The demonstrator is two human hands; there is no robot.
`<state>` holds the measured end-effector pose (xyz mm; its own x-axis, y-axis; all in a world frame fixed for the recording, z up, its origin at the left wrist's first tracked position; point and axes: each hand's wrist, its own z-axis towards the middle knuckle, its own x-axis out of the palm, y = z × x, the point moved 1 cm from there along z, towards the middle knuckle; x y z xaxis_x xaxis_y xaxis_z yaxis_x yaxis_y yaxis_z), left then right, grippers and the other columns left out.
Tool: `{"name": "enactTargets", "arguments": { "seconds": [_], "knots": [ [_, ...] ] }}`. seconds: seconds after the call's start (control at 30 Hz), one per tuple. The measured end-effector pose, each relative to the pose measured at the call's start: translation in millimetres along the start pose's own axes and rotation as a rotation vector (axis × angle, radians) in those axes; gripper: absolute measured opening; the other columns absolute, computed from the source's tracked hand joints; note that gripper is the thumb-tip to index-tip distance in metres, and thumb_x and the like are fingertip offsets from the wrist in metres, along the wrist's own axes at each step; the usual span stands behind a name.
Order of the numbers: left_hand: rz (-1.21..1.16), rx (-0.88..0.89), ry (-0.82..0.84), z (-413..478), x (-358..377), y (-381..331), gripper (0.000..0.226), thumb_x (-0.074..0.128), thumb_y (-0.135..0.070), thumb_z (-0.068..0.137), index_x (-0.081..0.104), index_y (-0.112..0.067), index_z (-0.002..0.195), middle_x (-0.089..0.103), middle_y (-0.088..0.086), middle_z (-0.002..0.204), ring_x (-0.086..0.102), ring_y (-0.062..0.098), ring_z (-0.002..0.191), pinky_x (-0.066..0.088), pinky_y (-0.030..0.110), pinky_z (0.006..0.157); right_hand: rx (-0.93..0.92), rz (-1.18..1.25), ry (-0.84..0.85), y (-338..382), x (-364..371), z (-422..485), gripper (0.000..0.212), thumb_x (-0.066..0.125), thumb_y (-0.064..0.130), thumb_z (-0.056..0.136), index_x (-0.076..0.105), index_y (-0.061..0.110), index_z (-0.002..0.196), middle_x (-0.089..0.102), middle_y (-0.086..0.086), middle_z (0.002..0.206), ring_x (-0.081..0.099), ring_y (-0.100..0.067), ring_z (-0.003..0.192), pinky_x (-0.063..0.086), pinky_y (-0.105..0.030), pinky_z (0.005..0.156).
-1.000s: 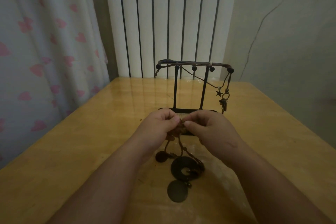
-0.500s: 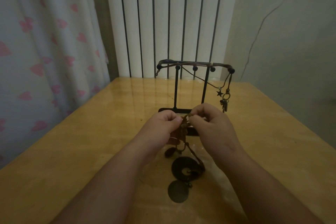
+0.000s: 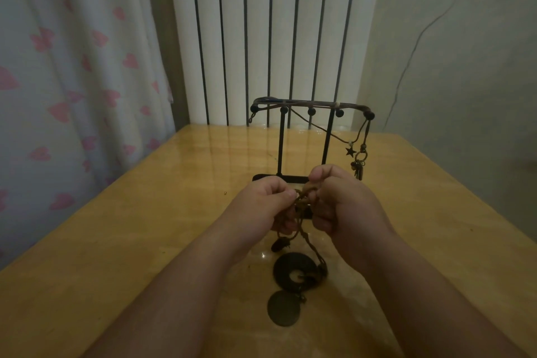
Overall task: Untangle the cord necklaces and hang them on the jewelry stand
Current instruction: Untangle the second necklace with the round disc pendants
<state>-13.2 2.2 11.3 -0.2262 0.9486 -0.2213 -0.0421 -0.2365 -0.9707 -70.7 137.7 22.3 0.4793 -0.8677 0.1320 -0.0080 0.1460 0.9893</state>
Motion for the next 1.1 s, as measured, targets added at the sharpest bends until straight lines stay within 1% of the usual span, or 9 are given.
{"name": "enactTargets", "arguments": {
  "seconds": [0.1, 0.2, 0.3, 0.43, 0.63, 0.77, 0.93, 1.03, 1.1],
  "knots": [
    [0.017, 0.015, 0.006, -1, 1, -1, 0.018, 0.051, -0.018, 0.101, 0.064, -0.015, 0.089, 0.067, 0.000, 0.076, 0.067, 0.017, 0.074, 0.056, 0.035, 0.077, 0.041, -0.030, 0.003, 2, -1, 1, 0.026, 0.042, -0.004, 0.080, 0.059, 0.016, 0.083, 0.045, 0.001, 0.060, 0.036, -0.012, 0.049, 0.027, -0.027, 0.047],
    [0.111, 0.048, -0.006, -2, 3, -2, 0.016, 0.053, -0.022, 0.100, 0.064, -0.021, 0.089, 0.069, 0.004, 0.092, 0.066, 0.017, 0.090, 0.052, 0.035, 0.085, -0.006, -0.099, 0.074, 5, -5, -2, 0.021, 0.047, -0.001, 0.083, 0.060, 0.015, 0.082, 0.048, 0.004, 0.059, 0.041, -0.009, 0.049, 0.030, -0.027, 0.049],
    [0.148, 0.058, -0.016, -4, 4, -4, 0.016, 0.052, -0.024, 0.100, 0.062, -0.024, 0.087, 0.066, 0.000, 0.093, 0.061, 0.011, 0.089, 0.043, 0.028, 0.078, -0.016, -0.100, 0.120, 6, -9, -4, 0.020, 0.049, 0.000, 0.086, 0.065, 0.011, 0.090, 0.054, 0.005, 0.060, 0.043, -0.008, 0.049, 0.031, -0.026, 0.048],
    [0.119, 0.060, -0.054, -4, 1, -6, 0.019, 0.051, -0.024, 0.100, 0.062, -0.024, 0.085, 0.064, -0.004, 0.086, 0.058, 0.011, 0.084, 0.039, 0.027, 0.073, 0.063, 0.157, 0.129, 4, -8, -1, 0.024, 0.048, 0.003, 0.092, 0.064, 0.009, 0.109, 0.054, 0.000, 0.066, 0.033, -0.011, 0.050, 0.026, -0.023, 0.043],
    [0.031, 0.021, -0.111, -2, -3, -4, 0.023, 0.050, -0.021, 0.100, 0.062, -0.022, 0.080, 0.055, -0.007, 0.069, 0.050, 0.012, 0.069, 0.040, 0.030, 0.066, 0.107, 0.393, 0.153, 3, -9, -1, 0.020, 0.042, 0.006, 0.091, 0.055, 0.010, 0.106, 0.049, -0.002, 0.068, 0.024, -0.010, 0.049, 0.016, -0.022, 0.043],
    [0.013, 0.016, -0.112, -1, -1, -2, 0.020, 0.049, -0.019, 0.101, 0.063, -0.019, 0.086, 0.061, 0.000, 0.077, 0.056, 0.016, 0.073, 0.046, 0.032, 0.068, 0.064, 0.097, 0.100, 1, -12, 1, 0.016, 0.047, 0.006, 0.091, 0.060, 0.010, 0.100, 0.046, 0.002, 0.062, 0.031, -0.012, 0.051, 0.024, -0.025, 0.046],
    [-0.034, 0.043, -0.102, 0, 0, -1, 0.018, 0.053, -0.015, 0.099, 0.066, -0.019, 0.087, 0.067, -0.003, 0.076, 0.063, 0.013, 0.073, 0.051, 0.029, 0.070, -0.057, -0.359, -0.037, 2, -10, -1, 0.008, 0.064, 0.017, 0.090, 0.072, 0.015, 0.091, 0.063, 0.009, 0.059, 0.053, -0.003, 0.050, 0.036, -0.021, 0.051],
    [-0.032, 0.028, -0.114, 2, 0, 1, 0.017, 0.053, -0.016, 0.099, 0.066, -0.019, 0.088, 0.069, -0.003, 0.078, 0.065, 0.012, 0.074, 0.053, 0.028, 0.071, -0.032, -0.420, -0.094, -1, -10, 0, 0.017, 0.060, 0.026, 0.094, 0.071, 0.015, 0.087, 0.060, 0.009, 0.060, 0.051, -0.008, 0.059, 0.037, -0.024, 0.056],
    [-0.098, 0.011, -0.150, 3, -2, 2, 0.018, 0.053, -0.015, 0.099, 0.066, -0.018, 0.088, 0.070, -0.001, 0.079, 0.065, 0.014, 0.076, 0.053, 0.030, 0.072, 0.031, -0.367, -0.123, -3, -8, 2, 0.023, 0.053, 0.030, 0.099, 0.066, 0.015, 0.088, 0.056, 0.000, 0.071, 0.046, -0.015, 0.063, 0.036, -0.028, 0.056]
  ]
}}
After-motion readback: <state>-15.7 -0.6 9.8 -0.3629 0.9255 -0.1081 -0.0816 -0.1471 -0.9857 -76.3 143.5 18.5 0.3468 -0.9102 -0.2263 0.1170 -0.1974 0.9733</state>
